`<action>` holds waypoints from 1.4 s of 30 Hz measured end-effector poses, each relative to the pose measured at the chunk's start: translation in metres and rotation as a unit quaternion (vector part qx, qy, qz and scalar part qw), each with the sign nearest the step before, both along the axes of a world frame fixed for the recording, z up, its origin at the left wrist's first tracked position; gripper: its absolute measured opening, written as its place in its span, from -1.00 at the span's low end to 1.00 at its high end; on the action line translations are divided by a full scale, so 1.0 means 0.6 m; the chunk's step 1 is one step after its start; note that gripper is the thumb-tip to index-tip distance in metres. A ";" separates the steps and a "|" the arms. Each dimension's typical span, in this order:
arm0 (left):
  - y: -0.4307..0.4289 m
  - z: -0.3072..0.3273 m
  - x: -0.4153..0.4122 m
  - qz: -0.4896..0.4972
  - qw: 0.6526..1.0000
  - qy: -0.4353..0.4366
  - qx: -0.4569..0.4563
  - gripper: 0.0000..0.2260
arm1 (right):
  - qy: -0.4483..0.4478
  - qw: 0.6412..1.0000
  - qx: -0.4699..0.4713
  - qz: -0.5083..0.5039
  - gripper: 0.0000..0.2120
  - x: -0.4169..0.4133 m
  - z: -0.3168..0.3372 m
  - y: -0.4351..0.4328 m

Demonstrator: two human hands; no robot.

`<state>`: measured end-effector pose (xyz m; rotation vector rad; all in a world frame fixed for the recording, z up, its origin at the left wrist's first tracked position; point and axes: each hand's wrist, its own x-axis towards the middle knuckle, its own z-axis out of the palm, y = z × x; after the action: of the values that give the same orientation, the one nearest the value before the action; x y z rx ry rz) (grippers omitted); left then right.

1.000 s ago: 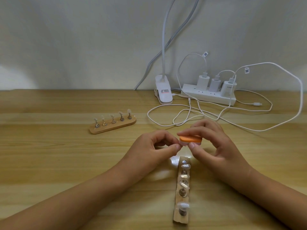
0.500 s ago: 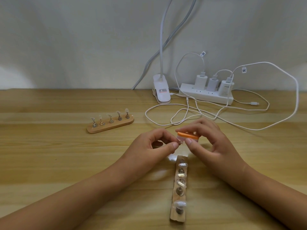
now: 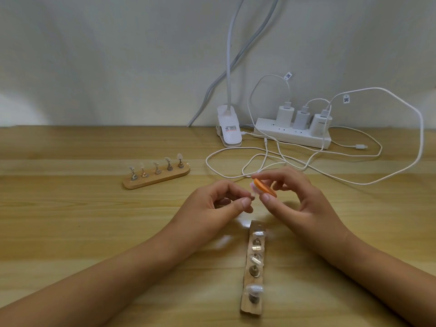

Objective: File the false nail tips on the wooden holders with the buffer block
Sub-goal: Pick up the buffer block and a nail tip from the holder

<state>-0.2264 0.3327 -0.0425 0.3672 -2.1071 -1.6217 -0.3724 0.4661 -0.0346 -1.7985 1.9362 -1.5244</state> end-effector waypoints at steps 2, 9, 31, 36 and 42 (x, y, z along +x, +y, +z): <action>0.000 -0.001 -0.001 -0.005 1.000 0.004 -0.002 -0.90 | 0.028 0.999 -0.015 0.009 -0.73 0.003 0.000 0.000; 0.000 -0.002 -0.001 -0.011 1.000 0.002 -0.010 -0.97 | 0.051 0.998 -0.033 0.005 -0.75 0.003 -0.003 -0.003; -0.001 -0.004 -0.004 0.032 0.991 -0.021 -0.130 -0.83 | 0.081 0.995 -0.051 0.016 -0.76 0.001 -0.010 -0.005; -0.001 -0.002 -0.004 0.031 0.994 -0.011 -0.108 -0.86 | 0.068 0.997 -0.045 -0.001 -0.77 0.000 -0.011 -0.005; 0.000 -0.003 -0.004 0.030 0.994 -0.010 -0.100 -0.85 | 0.064 0.997 -0.046 -0.004 -0.77 0.001 -0.010 -0.006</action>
<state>-0.2289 0.3325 -0.0442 0.3773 -2.2279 -1.3631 -0.3719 0.4627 -0.0405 -1.9749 1.9614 -1.5615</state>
